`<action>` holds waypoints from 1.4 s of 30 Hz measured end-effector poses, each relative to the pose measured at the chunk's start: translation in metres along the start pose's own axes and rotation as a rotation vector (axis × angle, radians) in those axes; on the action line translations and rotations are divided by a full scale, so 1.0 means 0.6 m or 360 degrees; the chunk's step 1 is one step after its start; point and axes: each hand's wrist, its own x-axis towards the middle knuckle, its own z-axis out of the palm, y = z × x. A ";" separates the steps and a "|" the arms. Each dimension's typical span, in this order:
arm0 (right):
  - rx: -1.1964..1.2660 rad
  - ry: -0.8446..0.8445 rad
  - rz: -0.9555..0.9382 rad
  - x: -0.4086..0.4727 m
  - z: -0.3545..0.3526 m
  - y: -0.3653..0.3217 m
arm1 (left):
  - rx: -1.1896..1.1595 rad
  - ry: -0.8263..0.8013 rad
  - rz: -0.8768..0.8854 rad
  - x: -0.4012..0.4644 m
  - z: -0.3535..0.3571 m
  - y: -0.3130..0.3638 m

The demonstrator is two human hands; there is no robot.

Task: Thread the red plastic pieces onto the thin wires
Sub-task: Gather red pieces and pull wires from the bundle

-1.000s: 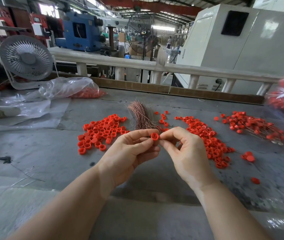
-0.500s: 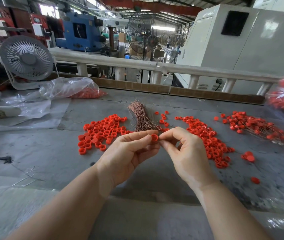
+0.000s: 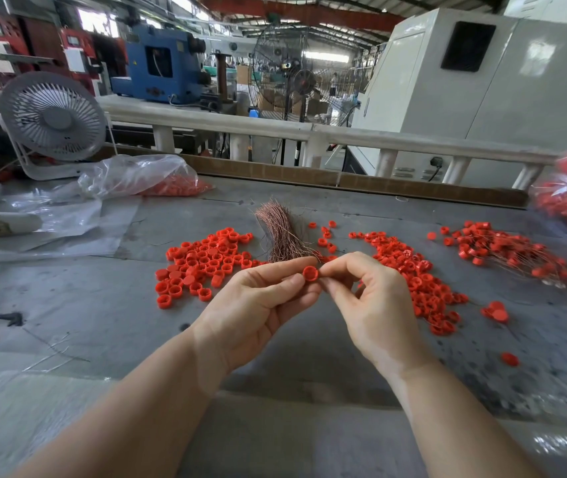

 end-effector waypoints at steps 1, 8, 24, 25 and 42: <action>0.0003 -0.0003 0.0002 0.000 0.000 0.000 | 0.0002 0.0008 0.0003 0.000 0.000 0.000; 0.0014 -0.0028 0.0020 0.000 0.000 -0.001 | 0.0042 0.0034 0.0049 0.001 0.000 -0.001; 0.0167 -0.0051 0.0084 0.003 -0.001 -0.008 | 0.0037 -0.0059 0.0036 0.000 -0.001 0.000; 0.0202 -0.0055 0.0093 0.003 -0.001 -0.009 | 0.0042 -0.0059 0.0039 0.000 -0.001 0.000; 0.0276 -0.0033 0.0099 0.004 -0.006 -0.015 | 0.0098 -0.0140 0.0056 -0.001 -0.002 -0.005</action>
